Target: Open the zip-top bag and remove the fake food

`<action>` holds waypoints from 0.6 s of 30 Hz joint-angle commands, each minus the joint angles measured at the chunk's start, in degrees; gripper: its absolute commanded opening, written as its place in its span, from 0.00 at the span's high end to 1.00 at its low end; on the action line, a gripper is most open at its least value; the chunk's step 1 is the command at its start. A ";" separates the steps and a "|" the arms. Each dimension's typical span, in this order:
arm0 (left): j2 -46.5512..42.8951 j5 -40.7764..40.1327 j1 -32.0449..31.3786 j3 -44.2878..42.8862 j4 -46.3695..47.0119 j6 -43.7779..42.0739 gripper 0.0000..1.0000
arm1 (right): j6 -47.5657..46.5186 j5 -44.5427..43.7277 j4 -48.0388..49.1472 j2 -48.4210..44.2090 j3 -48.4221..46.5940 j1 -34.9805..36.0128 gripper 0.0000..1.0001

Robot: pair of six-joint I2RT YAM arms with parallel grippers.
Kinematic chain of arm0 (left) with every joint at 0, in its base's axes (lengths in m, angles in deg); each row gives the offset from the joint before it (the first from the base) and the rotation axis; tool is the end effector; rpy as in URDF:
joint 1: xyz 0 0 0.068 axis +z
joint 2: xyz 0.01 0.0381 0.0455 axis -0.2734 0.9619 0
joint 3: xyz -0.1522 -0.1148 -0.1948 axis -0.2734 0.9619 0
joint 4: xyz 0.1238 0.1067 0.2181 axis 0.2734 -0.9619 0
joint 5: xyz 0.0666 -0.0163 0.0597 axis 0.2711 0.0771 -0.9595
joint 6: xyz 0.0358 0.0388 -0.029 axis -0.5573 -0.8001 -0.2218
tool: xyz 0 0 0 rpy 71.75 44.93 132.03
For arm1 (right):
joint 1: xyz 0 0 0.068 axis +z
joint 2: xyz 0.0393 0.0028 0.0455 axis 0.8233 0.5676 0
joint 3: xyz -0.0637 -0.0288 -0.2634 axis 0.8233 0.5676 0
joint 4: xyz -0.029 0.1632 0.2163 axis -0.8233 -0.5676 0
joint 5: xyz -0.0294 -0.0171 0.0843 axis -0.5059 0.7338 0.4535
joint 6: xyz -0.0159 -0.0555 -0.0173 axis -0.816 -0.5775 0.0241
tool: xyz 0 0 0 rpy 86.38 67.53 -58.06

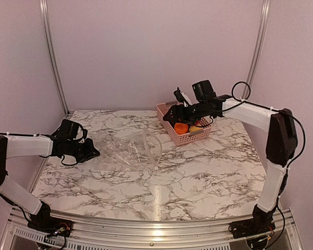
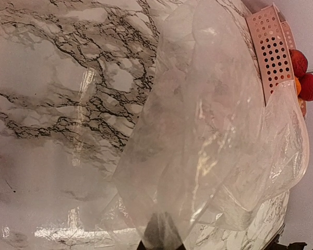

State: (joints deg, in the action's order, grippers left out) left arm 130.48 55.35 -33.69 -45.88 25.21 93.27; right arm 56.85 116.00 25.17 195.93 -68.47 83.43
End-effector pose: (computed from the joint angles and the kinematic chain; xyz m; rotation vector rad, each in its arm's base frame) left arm 0.2850 -0.1055 0.1685 -0.2977 2.4181 -0.8295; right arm 0.3925 0.2322 0.2797 -0.5069 2.2844 0.9431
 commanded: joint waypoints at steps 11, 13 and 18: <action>-3.04 0.48 0.25 2.92 0.53 -2.06 1.00 | 9.12 4.99 6.15 12.32 -2.37 12.56 0.27; -3.30 -0.09 0.25 2.93 0.17 -2.19 1.00 | 8.99 4.40 5.28 13.79 -3.26 12.60 0.37; -4.02 -1.56 0.25 2.96 -0.81 -2.16 1.00 | 9.55 5.78 8.72 13.67 -1.28 12.32 0.83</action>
State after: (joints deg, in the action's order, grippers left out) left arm 128.45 55.50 -33.69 -43.49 25.60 92.02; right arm 65.07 120.81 30.30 210.25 -69.03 95.71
